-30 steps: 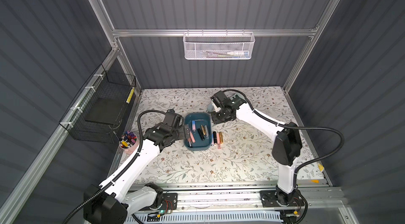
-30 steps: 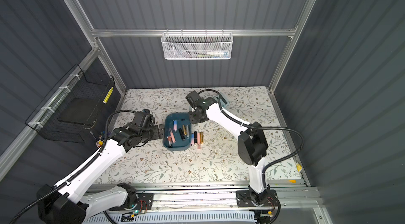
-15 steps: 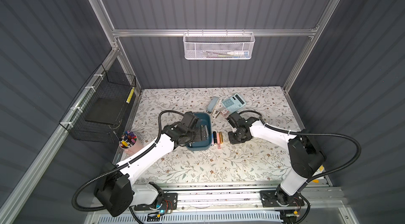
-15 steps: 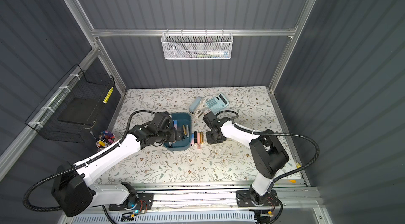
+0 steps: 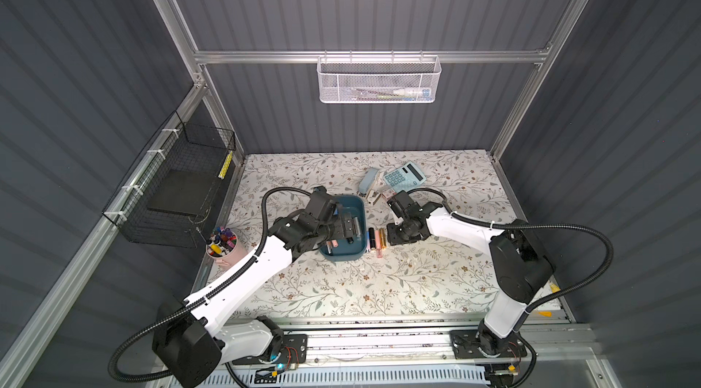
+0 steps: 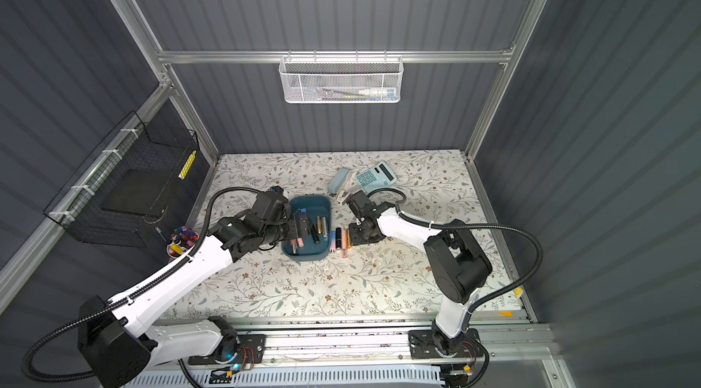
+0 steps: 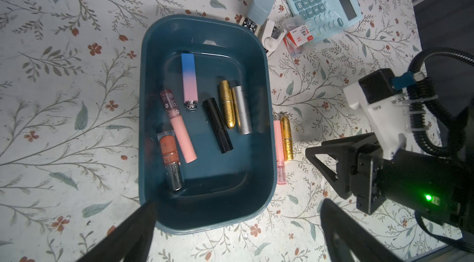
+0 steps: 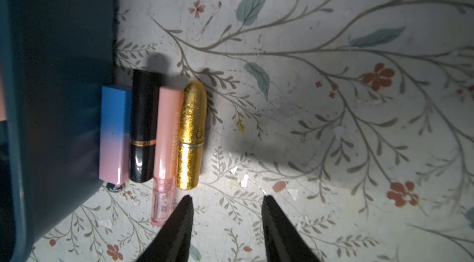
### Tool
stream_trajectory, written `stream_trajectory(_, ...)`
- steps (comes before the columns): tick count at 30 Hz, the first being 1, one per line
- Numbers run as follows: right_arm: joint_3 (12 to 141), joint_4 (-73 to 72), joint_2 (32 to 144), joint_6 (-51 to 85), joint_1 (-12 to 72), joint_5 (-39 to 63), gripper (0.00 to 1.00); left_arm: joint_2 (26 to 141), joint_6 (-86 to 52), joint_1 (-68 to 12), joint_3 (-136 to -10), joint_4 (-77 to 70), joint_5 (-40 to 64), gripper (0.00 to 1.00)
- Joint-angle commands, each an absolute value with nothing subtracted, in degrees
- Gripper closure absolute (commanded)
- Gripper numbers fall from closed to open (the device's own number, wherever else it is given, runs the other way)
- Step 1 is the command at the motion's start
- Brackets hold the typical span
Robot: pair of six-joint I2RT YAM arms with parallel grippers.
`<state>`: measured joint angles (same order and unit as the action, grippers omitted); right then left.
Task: Put the lipstick into the storage box
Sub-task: Pick up the lipstick at the center of the board.
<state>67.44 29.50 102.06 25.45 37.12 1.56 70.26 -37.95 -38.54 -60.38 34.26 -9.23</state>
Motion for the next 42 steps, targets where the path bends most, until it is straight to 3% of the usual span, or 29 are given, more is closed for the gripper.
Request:
stream_trajectory(1,70.18,28.91,104.32,25.66,37.43,3.15,0.56,68.98,-38.41,-38.32,-61.55,37.34,-11.27,0.0)
stream_trajectory(31,78.56,34.13,115.69,24.61,38.32,2.29,0.69,66.9,-34.87,-38.24,-59.77,39.43,-17.57,0.0)
stream_trajectory(42,78.33,36.65,113.93,24.43,38.32,0.02,0.77,65.32,-34.9,-38.23,-58.81,39.81,-18.41,0.0)
